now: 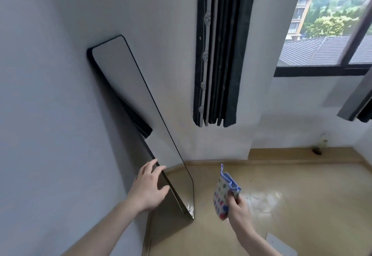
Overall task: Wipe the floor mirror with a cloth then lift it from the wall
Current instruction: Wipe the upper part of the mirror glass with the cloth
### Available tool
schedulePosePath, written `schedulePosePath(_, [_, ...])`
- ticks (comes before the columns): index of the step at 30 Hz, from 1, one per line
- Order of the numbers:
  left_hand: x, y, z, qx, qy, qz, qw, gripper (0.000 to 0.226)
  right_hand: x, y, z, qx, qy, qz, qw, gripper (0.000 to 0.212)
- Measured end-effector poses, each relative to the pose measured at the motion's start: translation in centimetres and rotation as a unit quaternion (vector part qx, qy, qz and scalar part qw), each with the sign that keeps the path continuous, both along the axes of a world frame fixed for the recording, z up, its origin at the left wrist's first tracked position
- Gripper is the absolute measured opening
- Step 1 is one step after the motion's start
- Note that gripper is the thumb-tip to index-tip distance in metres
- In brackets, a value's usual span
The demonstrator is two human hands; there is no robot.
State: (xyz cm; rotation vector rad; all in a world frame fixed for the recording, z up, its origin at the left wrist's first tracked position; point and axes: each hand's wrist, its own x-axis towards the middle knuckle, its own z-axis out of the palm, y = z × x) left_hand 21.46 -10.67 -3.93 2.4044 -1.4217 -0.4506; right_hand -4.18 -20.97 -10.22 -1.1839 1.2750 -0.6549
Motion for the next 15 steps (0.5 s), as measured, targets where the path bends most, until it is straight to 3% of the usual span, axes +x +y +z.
schedulePosePath(7, [7.5, -4.3, 7.6, -0.124, -0.005, 0.093, 0.988, 0.073, 9.6, -6.9, 9.4, -0.06, -0.135, 0.086, 0.985, 0.022])
schedulePosePath(15, [13.8, -9.5, 13.4, -0.216, 0.007, 0.233, 0.948, 0.081, 19.3, -17.1, 16.6, -0.122, -0.165, 0.196, 0.959, 0.028])
